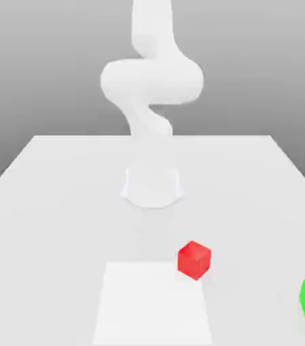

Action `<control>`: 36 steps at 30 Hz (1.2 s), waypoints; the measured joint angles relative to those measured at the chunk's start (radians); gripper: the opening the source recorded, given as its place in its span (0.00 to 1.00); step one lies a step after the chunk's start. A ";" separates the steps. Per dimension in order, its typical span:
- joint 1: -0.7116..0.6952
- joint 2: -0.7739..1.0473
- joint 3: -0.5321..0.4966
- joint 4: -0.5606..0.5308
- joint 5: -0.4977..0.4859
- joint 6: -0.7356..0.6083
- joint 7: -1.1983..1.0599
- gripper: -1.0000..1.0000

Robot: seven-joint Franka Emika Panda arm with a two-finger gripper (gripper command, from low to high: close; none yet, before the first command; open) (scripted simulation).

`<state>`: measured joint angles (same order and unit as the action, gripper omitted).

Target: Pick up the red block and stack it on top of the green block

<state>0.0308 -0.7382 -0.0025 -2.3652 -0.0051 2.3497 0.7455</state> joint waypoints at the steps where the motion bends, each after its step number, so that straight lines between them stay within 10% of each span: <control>1: 0.012 0.031 0.000 -0.031 0.000 0.024 -0.028 0.50; 16: 0.231 0.525 -0.029 -0.509 -0.007 0.407 -0.472 0.50; 23: 0.251 0.869 -0.008 -0.536 0.017 0.682 -0.556 0.50; 24: 0.248 0.903 -0.004 -0.531 0.018 0.712 -0.558 0.00; 36: 0.245 0.756 -0.005 -0.552 0.005 0.584 -0.548 0.00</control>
<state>0.2756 0.0177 -0.0073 -2.9172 -0.0001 2.9338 0.1973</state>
